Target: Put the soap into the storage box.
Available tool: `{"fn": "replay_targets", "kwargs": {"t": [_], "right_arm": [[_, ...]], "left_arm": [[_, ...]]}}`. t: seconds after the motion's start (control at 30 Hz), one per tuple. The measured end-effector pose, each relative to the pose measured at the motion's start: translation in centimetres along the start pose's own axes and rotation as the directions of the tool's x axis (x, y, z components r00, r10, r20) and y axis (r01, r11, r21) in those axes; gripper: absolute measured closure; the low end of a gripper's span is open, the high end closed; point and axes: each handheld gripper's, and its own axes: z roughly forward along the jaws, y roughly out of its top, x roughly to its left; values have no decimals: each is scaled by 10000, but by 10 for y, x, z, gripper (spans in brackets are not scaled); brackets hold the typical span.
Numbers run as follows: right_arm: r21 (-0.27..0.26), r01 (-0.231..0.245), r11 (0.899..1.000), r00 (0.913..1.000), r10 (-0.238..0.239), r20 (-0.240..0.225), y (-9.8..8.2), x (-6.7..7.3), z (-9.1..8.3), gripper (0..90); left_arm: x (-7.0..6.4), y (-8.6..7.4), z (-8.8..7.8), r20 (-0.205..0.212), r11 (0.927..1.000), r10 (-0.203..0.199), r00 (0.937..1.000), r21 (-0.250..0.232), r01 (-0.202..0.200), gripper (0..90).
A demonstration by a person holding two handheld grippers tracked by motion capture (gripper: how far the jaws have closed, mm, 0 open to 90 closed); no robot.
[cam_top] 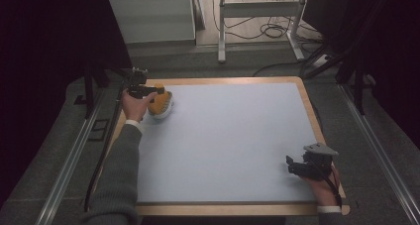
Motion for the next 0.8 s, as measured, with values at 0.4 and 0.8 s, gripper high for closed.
{"fn": "replay_targets", "kwargs": {"t": [0.4,0.8], "right_arm": [[43,16,10000,10000,-16,39,1,2,0,82],[-274,-16,9996,10000,14,-68,4,2,-7,82]], "left_arm": [[-11,-7,-24,569,9972,712,9958,-256,-698,214],[-30,-37,-49,1413,9843,1763,9741,-229,-1749,214]]}}
